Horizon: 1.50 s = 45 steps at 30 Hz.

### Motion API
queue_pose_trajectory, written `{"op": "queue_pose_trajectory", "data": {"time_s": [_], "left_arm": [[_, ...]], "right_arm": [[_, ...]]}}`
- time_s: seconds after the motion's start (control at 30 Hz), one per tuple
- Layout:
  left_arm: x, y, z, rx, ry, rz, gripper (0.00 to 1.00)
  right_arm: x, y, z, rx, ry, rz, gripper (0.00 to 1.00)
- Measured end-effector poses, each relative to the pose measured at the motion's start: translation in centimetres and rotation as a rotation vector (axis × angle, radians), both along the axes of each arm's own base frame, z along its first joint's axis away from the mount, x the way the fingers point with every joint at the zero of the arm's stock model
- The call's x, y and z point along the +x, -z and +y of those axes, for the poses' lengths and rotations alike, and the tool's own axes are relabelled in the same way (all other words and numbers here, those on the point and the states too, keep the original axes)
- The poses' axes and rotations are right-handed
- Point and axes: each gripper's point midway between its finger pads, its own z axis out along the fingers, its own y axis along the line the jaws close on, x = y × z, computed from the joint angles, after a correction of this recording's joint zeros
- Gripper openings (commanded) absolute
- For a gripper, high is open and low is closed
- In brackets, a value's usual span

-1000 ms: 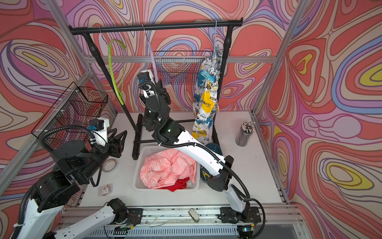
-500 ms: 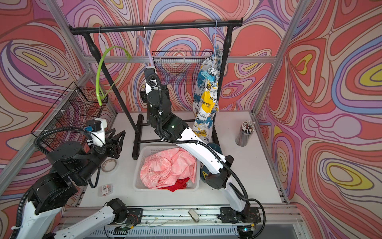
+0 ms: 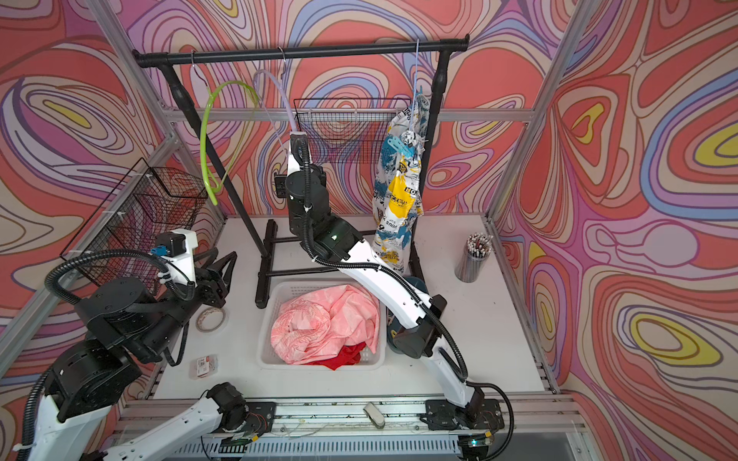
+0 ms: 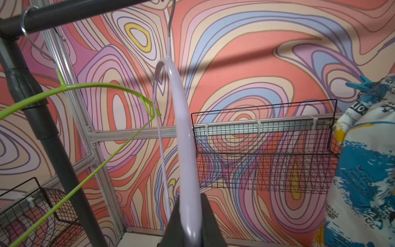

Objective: Remove the clothespins securing shorts to the hanger
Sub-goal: Place the hanger on the clothesline, then pick up the hanger from the clothesline.

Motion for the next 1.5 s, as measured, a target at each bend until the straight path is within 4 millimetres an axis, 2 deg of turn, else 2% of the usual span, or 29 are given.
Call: {"op": "queue_pose_trajectory", "data": {"time_s": [0.07,0.1,0.17,0.27,0.33,0.4,0.47,0.53,0.63,0.7,0.8,0.9,1.0,1.13,1.23,1.37,1.5], "left_arm": [[0.0,0.0,0.0,0.000,0.001,0.000,0.42],[0.0,0.0,0.0,0.000,0.001,0.000,0.42],[0.0,0.0,0.0,0.000,0.001,0.000,0.42],[0.0,0.0,-0.1,-0.004,0.008,0.002,0.42],[-0.1,0.0,-0.4,-0.011,0.020,0.005,0.42],[0.0,0.2,-0.8,-0.014,0.039,0.013,0.42],[0.2,0.4,-1.3,-0.017,0.056,0.026,0.42],[0.4,0.8,-1.9,-0.015,0.073,0.046,0.42],[0.7,1.3,-2.7,-0.006,0.098,0.077,0.42],[0.7,1.4,-3.0,-0.002,0.115,0.092,0.42],[0.6,0.8,-3.4,-0.004,0.136,0.097,0.42],[0.5,-0.2,-4.1,-0.009,0.173,0.103,0.42],[0.7,-0.9,-5.6,-0.018,0.232,0.117,0.42],[1.6,-0.4,-9.1,-0.005,0.325,0.169,0.43],[1.8,-0.4,-13.4,0.036,0.425,0.195,0.45],[3.2,-1.8,-19.2,0.060,0.508,0.199,0.46],[5.5,-2.9,-23.0,0.060,0.513,0.191,0.47]], "right_arm": [[-0.1,0.1,0.4,0.005,-0.024,0.000,0.05],[-0.1,0.1,0.8,0.008,-0.039,-0.003,0.13],[-0.3,0.5,1.7,-0.003,-0.072,-0.007,0.38],[-1.3,2.6,4.2,-0.076,-0.133,0.022,0.56],[-2.7,4.4,6.2,-0.132,-0.183,0.049,0.59],[-4.9,6.5,7.9,-0.207,-0.242,0.088,0.59],[-7.1,7.4,8.5,-0.254,-0.293,0.113,0.59],[-9.7,7.2,8.0,-0.281,-0.343,0.128,0.59],[-13.2,4.3,4.9,-0.260,-0.386,0.116,0.59],[-15.4,0.9,1.5,-0.205,-0.397,0.095,0.57],[-17.6,-3.5,-4.2,-0.095,-0.379,0.071,0.54],[-18.8,-5.6,-9.5,-0.019,-0.318,0.072,0.54],[-19.3,-5.4,-12.9,0.001,-0.258,0.095,0.55],[-19.1,-2.8,-15.5,-0.049,-0.161,0.138,0.58],[-18.8,-0.6,-17.7,-0.110,-0.050,0.168,0.61],[-18.8,1.2,-21.4,-0.180,0.103,0.184,0.62],[-19.5,1.8,-25.5,-0.184,0.193,0.188,0.62]]}}
